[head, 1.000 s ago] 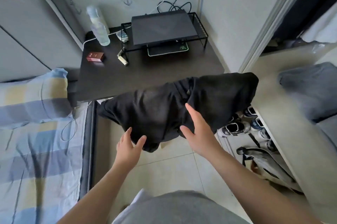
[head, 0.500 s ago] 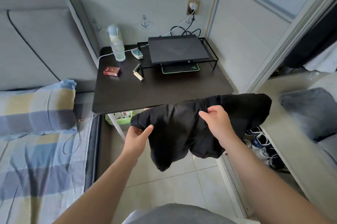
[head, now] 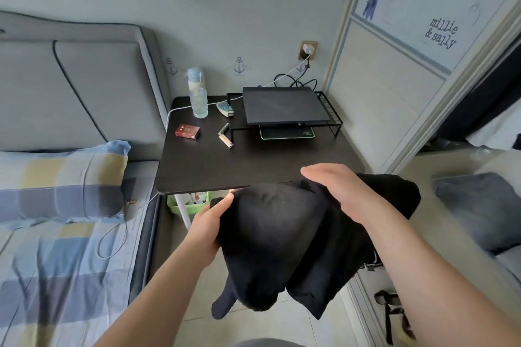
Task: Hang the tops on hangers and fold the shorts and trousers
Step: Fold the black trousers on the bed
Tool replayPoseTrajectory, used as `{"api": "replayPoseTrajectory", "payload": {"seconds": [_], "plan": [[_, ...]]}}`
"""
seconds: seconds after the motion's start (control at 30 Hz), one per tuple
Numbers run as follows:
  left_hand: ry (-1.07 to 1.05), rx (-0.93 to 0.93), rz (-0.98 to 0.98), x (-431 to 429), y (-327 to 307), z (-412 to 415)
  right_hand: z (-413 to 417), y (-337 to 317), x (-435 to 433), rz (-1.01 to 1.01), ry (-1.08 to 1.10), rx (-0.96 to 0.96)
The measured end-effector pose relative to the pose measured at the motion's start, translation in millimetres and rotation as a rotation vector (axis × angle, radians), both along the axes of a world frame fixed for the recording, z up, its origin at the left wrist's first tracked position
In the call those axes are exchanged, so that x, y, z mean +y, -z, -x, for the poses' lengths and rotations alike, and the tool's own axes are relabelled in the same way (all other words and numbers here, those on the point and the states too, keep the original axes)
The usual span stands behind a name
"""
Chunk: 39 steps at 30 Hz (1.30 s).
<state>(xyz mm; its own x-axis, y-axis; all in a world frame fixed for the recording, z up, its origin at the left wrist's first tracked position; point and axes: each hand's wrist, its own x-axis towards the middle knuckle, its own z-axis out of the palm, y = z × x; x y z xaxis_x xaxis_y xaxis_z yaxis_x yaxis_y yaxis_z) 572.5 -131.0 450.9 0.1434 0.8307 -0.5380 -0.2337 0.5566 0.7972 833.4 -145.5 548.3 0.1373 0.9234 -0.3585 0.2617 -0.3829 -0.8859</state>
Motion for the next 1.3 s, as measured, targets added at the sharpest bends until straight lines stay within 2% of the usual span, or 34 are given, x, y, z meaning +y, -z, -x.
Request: {"api": "replayPoseTrajectory", "payload": {"seconds": [0.07, 0.23, 0.4, 0.5, 0.7, 0.87, 1.07, 1.2, 1.3], "plan": [[-0.016, 0.075, -0.081, 4, -18, 4, 4, -19, 7, -0.014, -0.046, 0.028], [-0.010, 0.148, -0.213, 8, -72, 20, 20, -65, 18, -0.239, -0.051, 0.036], [0.029, 0.091, -0.294, 21, -140, 46, 42, -118, 25, -0.340, -0.036, 0.048], [-0.127, 0.017, -0.394, 35, -192, 60, 61, -154, 29, -0.438, -0.069, 0.067], [-0.366, 0.005, -0.679, 47, -318, 99, 109, -245, 35, -0.752, -0.187, 0.104], [-0.461, 0.087, -0.916, 52, -433, 139, 158, -324, 42, -0.946, -0.326, 0.020], [-0.567, 0.331, -1.066, 45, -553, 206, 225, -408, 34, -1.140, -0.533, -0.149], [-0.533, 0.411, -1.167, 26, -612, 256, 273, -462, 20, -1.153, -0.756, -0.270], [-0.467, 0.504, -1.240, 5, -641, 293, 312, -492, 17, -1.177, -0.793, -0.353]]}}
